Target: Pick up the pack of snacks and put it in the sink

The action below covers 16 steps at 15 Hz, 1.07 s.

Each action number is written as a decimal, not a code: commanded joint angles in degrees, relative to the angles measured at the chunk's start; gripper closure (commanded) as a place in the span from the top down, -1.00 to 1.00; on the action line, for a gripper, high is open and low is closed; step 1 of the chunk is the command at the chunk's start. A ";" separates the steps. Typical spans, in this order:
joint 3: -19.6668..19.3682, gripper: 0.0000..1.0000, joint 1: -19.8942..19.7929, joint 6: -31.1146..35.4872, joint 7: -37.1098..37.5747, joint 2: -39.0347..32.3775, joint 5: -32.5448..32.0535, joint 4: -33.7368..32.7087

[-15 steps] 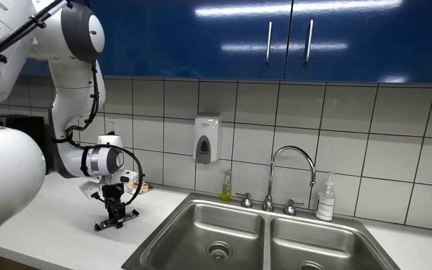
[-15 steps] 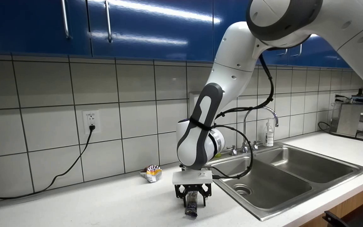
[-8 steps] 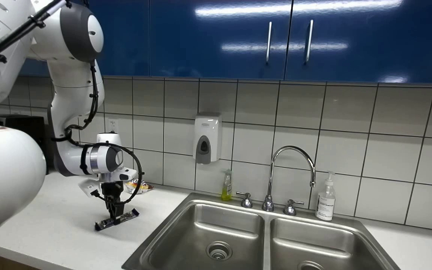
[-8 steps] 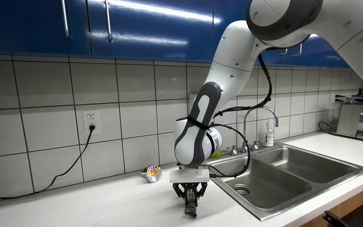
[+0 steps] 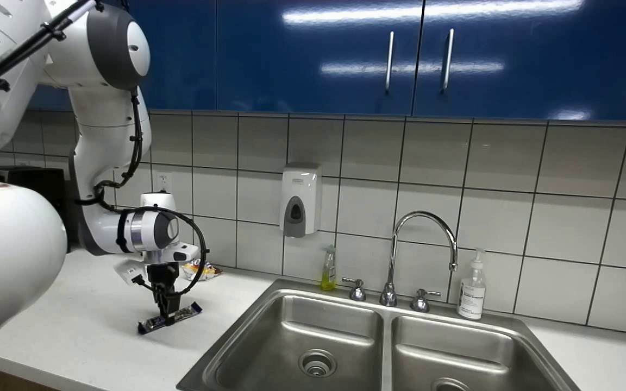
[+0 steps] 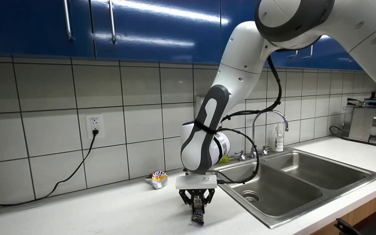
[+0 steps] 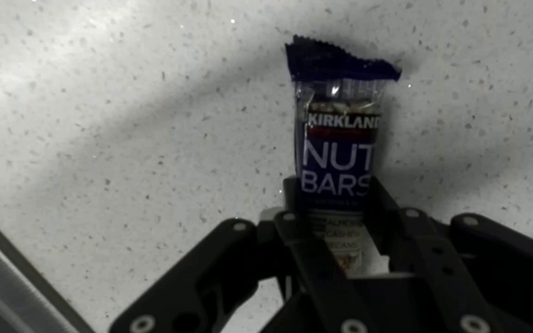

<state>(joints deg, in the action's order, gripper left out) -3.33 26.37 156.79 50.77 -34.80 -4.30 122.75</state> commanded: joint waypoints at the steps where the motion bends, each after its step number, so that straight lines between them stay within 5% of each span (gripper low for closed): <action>1: -2.36 -0.78 1.78 -1.15 1.37 0.87 -1.63 -0.42; 7: -4.74 -0.78 3.30 -1.03 1.71 2.82 -3.52 -0.23; 16: -1.41 -0.78 -0.18 -0.70 -7.26 5.29 -3.82 1.00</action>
<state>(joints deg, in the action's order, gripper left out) -6.46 28.41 156.75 47.48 -32.18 -7.01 121.99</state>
